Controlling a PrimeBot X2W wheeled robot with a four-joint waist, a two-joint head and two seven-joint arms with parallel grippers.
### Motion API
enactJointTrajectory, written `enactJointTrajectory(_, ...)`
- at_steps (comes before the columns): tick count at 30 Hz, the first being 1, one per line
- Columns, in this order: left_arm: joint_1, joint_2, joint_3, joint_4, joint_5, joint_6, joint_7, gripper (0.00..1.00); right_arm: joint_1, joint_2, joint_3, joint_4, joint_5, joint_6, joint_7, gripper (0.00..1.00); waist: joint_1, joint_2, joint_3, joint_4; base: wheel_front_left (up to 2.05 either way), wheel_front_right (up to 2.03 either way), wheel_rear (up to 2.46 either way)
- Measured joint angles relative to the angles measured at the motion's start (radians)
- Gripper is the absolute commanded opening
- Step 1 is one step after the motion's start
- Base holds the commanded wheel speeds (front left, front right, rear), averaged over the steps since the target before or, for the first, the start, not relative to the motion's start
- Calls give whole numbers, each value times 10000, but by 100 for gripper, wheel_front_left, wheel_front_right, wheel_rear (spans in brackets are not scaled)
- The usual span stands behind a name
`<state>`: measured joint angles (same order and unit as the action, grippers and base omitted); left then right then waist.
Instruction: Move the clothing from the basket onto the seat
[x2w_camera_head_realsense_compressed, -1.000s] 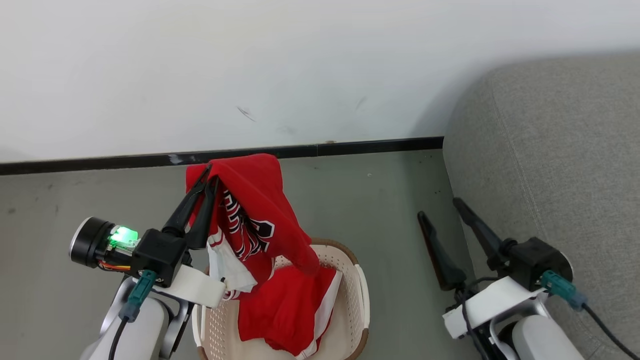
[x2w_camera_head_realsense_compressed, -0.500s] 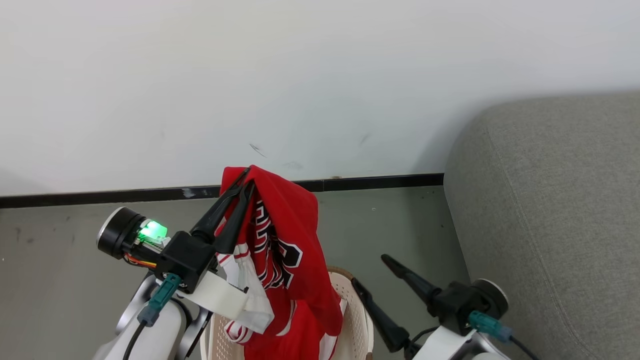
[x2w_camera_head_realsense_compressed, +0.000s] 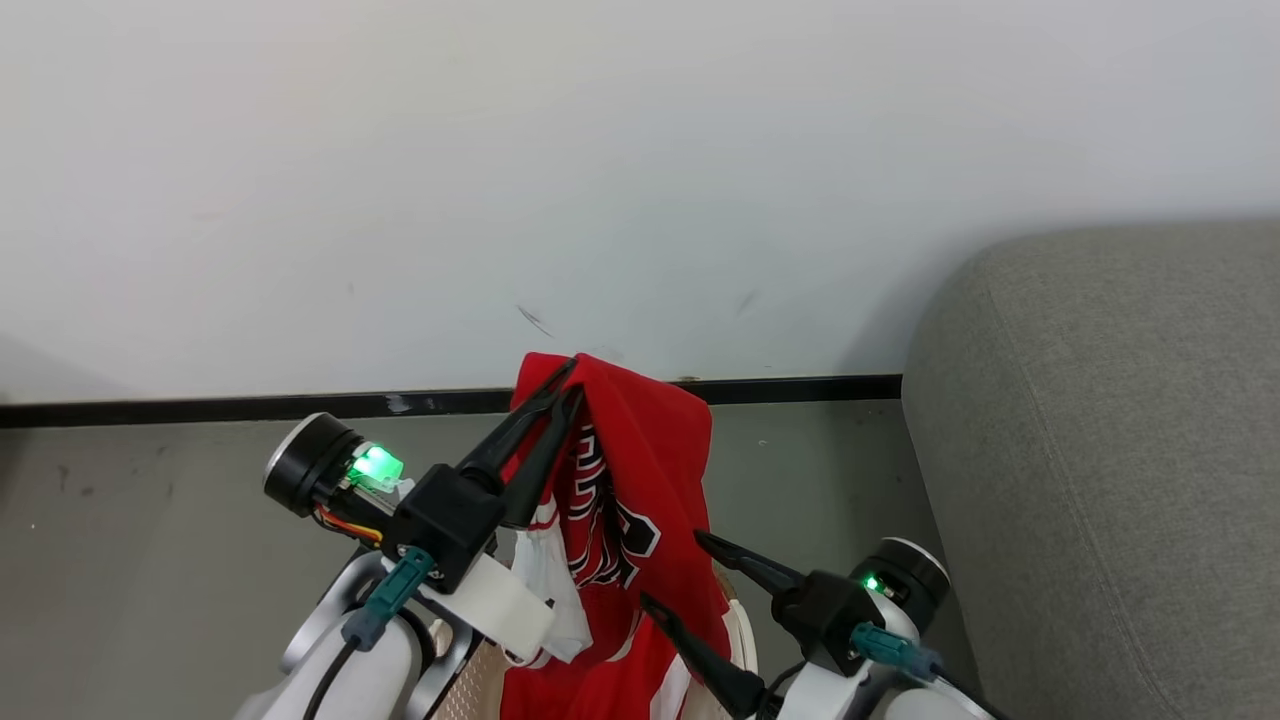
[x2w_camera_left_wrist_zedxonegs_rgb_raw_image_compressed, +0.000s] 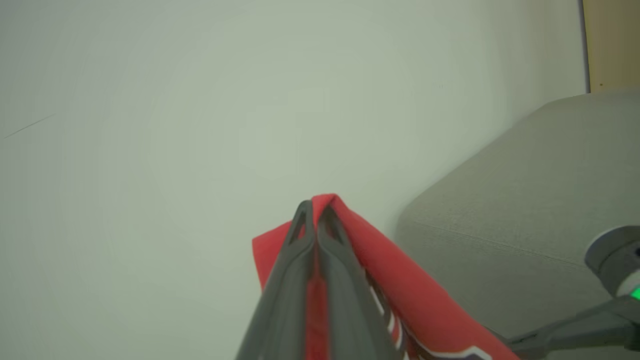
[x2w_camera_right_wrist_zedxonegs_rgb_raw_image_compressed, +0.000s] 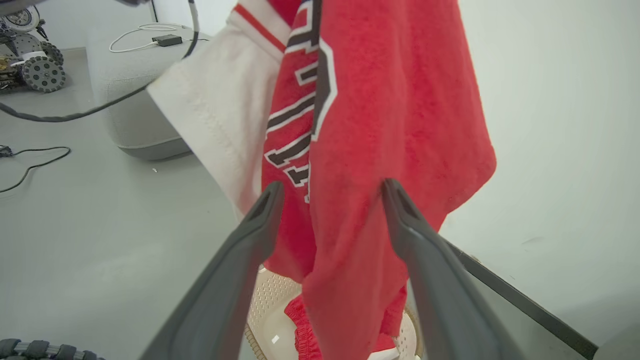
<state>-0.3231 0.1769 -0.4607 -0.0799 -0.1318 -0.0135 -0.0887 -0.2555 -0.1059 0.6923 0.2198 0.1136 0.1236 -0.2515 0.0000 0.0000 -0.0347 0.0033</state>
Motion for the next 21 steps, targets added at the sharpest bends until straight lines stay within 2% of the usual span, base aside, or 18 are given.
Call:
enactJointTrajectory(5, -117, -182, -265, -278, 0, -82, 295, 0, -436, 75, 90, 577, -376, -2, 0, 100, 0, 0, -9, 112, 0, 0, 0)
enactJointTrajectory(16, -210, -437, -619, -658, -4, -157, 884, 0, -707, 433, 443, 1699, -443, 0, -4, 100, 0, 0, 38, 318, 0, 0, 0)
enactJointTrajectory(17, -211, -451, -637, -671, -21, -157, 888, 0, -783, 433, 462, 1745, -439, 0, -6, 60, 0, 0, 46, 330, 0, 0, 0)
enactJointTrajectory(18, -211, -466, -639, -688, -63, -155, 890, 0, -852, 435, 445, 1751, -433, 0, -6, 40, -1, 0, 54, 340, 0, 0, 0)
enactJointTrajectory(19, -211, -487, -639, -698, -94, -155, 909, 0, -928, 435, 428, 1751, -433, 0, -6, 11, 0, 0, 62, 347, 0, 0, 0)
enactJointTrajectory(20, -211, -510, -639, -702, -104, -155, 980, 0, -1008, 435, 397, 1749, -433, 0, -6, 0, 0, 0, 70, 354, 0, 0, 0)
enactJointTrajectory(21, -210, -527, -637, -704, -119, -153, 982, 0, -1075, 435, 360, 1741, -431, 0, -6, 0, -1, 0, 78, 358, 0, 0, 0)
